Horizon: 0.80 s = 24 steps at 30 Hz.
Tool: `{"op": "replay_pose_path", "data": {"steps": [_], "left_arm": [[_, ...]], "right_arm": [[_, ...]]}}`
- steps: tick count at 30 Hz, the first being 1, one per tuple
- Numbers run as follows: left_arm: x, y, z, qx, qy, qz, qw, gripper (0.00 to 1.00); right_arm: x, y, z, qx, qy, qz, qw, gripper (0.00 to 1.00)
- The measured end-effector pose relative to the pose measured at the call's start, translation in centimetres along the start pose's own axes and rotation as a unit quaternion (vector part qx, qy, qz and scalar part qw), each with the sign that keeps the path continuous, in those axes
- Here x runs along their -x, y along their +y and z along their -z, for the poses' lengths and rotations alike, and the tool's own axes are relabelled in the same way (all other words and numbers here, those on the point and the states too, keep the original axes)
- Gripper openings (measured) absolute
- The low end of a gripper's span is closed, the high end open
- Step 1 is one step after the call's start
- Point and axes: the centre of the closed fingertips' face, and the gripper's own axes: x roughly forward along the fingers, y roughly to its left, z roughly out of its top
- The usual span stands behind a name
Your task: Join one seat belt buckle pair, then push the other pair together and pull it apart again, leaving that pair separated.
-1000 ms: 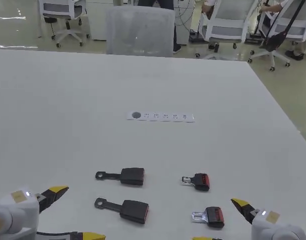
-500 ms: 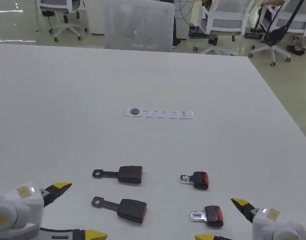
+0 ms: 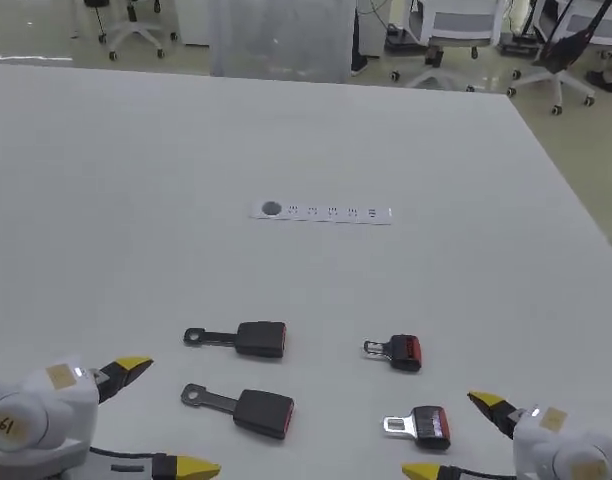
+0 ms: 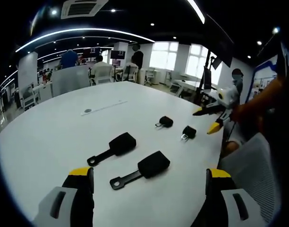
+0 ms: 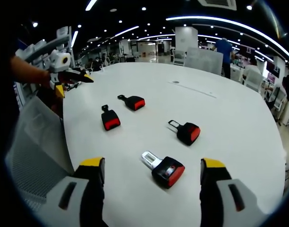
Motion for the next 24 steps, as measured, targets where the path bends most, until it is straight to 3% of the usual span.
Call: {"op": "replay_pose_path", "data": {"steps": [6,16,24], "left_arm": [[-1.0,0.1,0.5,-0.008,0.013,0.012,0.9998,1.0],[-3.1,0.1,0.7,-0.027,0.037,0.037,0.9983,0.97],[-4.7,0.3,1.5,-0.058,0.07,0.063,0.9938,0.96]], "right_arm": [[-0.6,-0.6,0.5,0.008,0.016,-0.013,0.9998,0.84],[-1.6,-0.8,1.8,0.032,0.06,-0.058,0.996,0.81],[-2.6,-1.2,2.1,0.05,0.083,-0.088,0.9914,0.8]]}}
